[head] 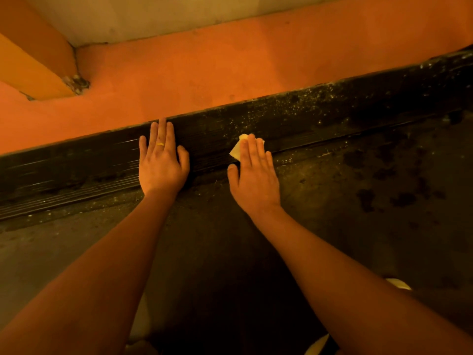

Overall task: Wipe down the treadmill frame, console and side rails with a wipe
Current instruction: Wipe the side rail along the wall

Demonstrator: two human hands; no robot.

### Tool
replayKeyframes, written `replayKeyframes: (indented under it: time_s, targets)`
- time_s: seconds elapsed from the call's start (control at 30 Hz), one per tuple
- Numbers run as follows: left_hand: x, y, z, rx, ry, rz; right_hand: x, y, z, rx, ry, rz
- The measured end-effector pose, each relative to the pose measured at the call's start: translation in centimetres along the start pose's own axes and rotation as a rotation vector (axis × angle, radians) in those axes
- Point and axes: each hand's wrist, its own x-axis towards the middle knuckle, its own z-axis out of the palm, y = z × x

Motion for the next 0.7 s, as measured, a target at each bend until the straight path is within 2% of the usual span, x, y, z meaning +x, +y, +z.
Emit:
replayKeyframes:
  time_s: [0.17,0.23,0.47,0.63,0.7]
  targets:
    - [0.0,0.2,-0.1,0.005,0.002,-0.009,1.8,5.8,-2.0,0.024,0.085,0.300]
    - [0.0,0.1,-0.1,0.006,-0.003,-0.010,2.3,6.7,-2.5,0.045,0.080,0.357]
    - [0.2,-0.1,0.2,-0.009,0.029,-0.002,0.8,2.9,-1.2,0.071,0.056,0.256]
    - [0.1,0.2,0.0,-0.013,0.043,-0.007,2.8,6.6,-2.7,0.056,0.081,0.396]
    - [0.1,0.2,0.0,-0.012,0.034,-0.004,2.4,6.4,-2.4,0.039,0.089,0.395]
